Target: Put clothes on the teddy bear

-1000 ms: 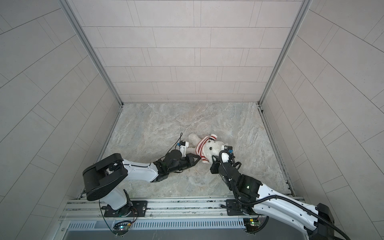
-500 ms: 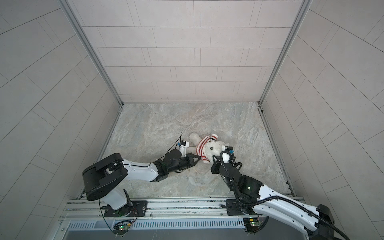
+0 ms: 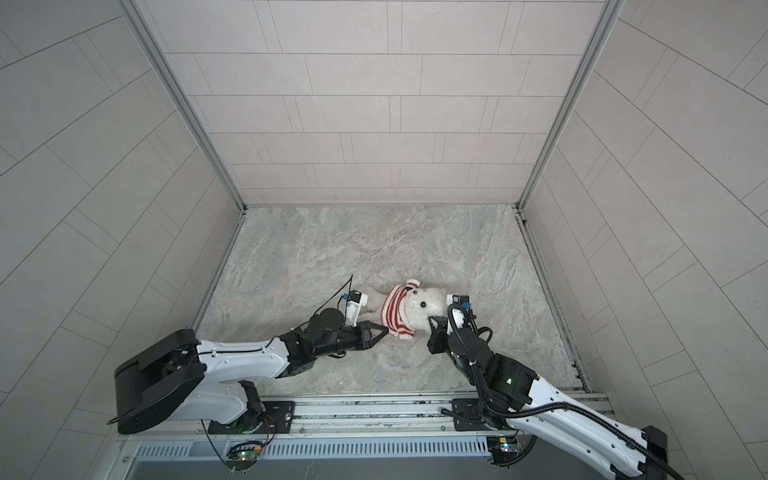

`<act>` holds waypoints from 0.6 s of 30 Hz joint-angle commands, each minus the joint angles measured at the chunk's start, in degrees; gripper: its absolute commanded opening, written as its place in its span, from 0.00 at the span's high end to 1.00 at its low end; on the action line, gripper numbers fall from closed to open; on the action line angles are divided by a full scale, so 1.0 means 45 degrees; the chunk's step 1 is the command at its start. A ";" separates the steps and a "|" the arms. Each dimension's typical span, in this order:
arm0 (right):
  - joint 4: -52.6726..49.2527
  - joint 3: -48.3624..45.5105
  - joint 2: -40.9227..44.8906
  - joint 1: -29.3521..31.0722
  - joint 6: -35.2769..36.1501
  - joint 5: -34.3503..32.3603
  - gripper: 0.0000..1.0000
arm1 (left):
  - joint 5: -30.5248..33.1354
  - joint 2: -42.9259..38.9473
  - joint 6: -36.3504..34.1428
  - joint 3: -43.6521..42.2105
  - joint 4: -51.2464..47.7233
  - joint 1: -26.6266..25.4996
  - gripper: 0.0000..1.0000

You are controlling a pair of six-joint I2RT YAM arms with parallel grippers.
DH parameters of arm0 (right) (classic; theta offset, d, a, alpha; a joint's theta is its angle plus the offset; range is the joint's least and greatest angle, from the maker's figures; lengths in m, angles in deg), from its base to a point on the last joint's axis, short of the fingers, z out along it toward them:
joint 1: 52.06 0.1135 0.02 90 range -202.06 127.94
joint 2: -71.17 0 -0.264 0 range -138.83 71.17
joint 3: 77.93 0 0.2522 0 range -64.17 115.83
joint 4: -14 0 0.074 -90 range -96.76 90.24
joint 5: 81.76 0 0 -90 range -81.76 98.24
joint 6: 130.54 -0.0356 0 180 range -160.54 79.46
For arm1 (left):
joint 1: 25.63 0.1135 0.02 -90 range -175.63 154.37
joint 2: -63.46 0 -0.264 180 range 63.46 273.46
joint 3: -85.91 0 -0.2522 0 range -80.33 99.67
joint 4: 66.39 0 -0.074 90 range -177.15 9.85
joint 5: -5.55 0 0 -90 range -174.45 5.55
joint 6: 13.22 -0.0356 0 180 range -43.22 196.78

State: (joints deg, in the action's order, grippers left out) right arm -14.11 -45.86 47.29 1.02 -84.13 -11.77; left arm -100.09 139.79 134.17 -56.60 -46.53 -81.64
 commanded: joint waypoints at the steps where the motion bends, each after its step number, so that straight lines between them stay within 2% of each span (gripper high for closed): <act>1: -0.0112 0.0461 0.0249 -0.0331 0.0137 -0.1735 1.00 | 0.0205 -0.0652 -0.1281 -0.0612 -0.3133 0.0115 1.00; 10: 0.0307 0.0415 -0.0017 -0.0350 0.0076 -0.1466 1.00 | 0.0052 -0.1700 -0.1600 -0.0872 -0.3118 0.0083 1.00; 13: 0.1107 0.0195 -0.0555 -0.0350 -0.0247 -0.0915 1.00 | 0.0214 -0.1286 -0.1522 -0.0386 -0.2589 0.0014 0.97; 18: 0.2109 0.0032 -0.1545 -0.0265 -0.0973 -0.0314 1.00 | 0.0739 -0.0171 -0.0904 0.0463 -0.1163 -0.0137 0.97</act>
State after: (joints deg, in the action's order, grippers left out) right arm -8.58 -45.86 41.15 0.38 -85.88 -8.95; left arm -99.28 137.04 128.81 -55.88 -52.32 -82.03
